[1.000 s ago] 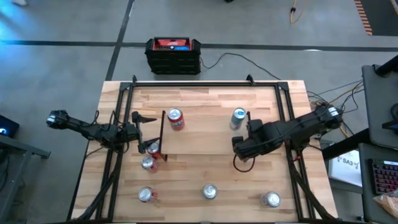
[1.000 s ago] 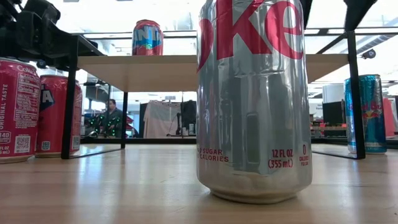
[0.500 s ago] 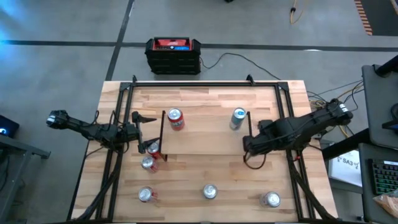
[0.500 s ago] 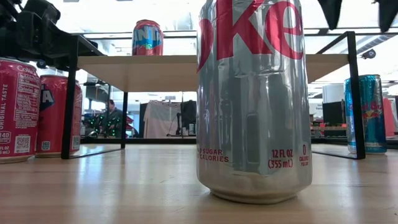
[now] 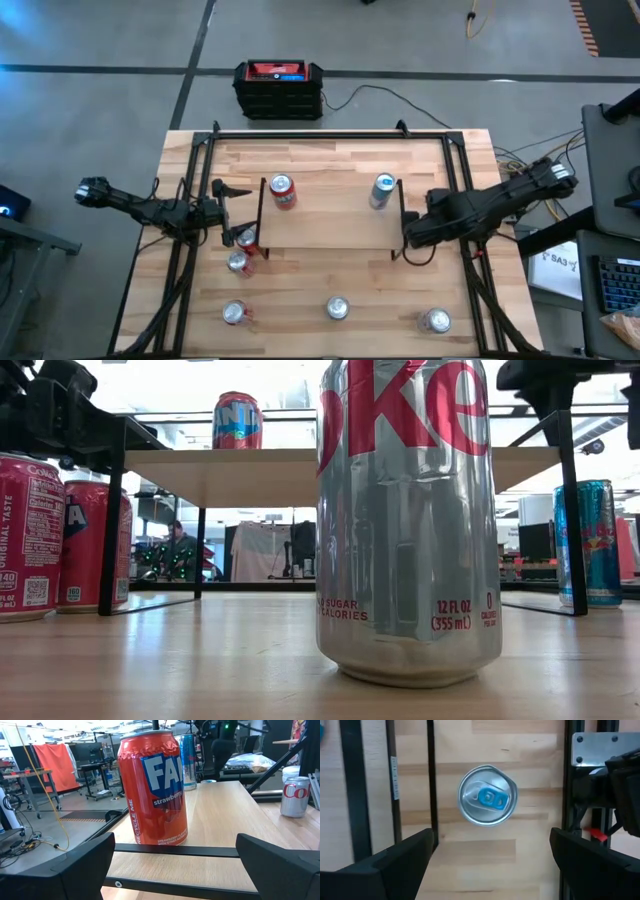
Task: Place canned beverage on shelf
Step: Put the blue soda can on the shelf aligned with the other blue soda can
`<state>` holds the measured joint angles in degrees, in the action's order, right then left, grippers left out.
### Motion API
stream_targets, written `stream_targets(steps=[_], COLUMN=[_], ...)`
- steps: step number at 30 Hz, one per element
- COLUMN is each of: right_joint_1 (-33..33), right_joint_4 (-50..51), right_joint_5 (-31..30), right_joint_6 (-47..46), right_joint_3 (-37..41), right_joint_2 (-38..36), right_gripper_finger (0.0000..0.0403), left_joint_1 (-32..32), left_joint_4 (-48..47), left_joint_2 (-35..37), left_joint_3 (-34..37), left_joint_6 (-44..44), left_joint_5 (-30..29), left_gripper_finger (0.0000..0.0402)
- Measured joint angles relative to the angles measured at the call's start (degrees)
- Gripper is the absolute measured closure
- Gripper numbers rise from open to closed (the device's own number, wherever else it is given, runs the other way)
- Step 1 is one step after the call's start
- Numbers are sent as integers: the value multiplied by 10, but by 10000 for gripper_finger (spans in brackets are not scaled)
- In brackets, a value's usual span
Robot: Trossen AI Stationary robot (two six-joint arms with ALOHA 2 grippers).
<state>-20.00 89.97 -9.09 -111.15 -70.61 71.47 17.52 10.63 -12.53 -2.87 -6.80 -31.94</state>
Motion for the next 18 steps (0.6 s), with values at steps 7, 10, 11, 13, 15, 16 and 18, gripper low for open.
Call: stream_targets(steps=[7, 10, 11, 13, 15, 16, 18], right_joint_1=[18, 30, 34, 44, 57, 64, 78], right_joint_4=[-3, -13, -18, -25, -32, -36, -51], right_joint_5=[-9, -10, -8, 3, 18, 25, 37], right_joint_6=[-1, 17, 29, 49, 69, 73, 87], right_joint_3=[11, 20, 24, 32, 42, 46, 56], right_joint_2=[14, 14, 12, 6, -2, -6, -18], right_gripper_finger=[19, 19, 19, 19, 19, 19, 19], left_joint_1=[0, 0, 0, 0, 0, 0, 0], left_joint_4=[0, 0, 0, 0, 0, 0, 0], left_joint_2=[0, 0, 0, 0, 0, 0, 0], left_joint_3=[0, 0, 0, 0, 0, 0, 0], left_joint_6=[0, 0, 0, 0, 0, 0, 0], left_joint_5=[0, 0, 0, 0, 0, 0, 0], left_gripper_finger=[2, 2, 2, 2, 2, 2, 2])
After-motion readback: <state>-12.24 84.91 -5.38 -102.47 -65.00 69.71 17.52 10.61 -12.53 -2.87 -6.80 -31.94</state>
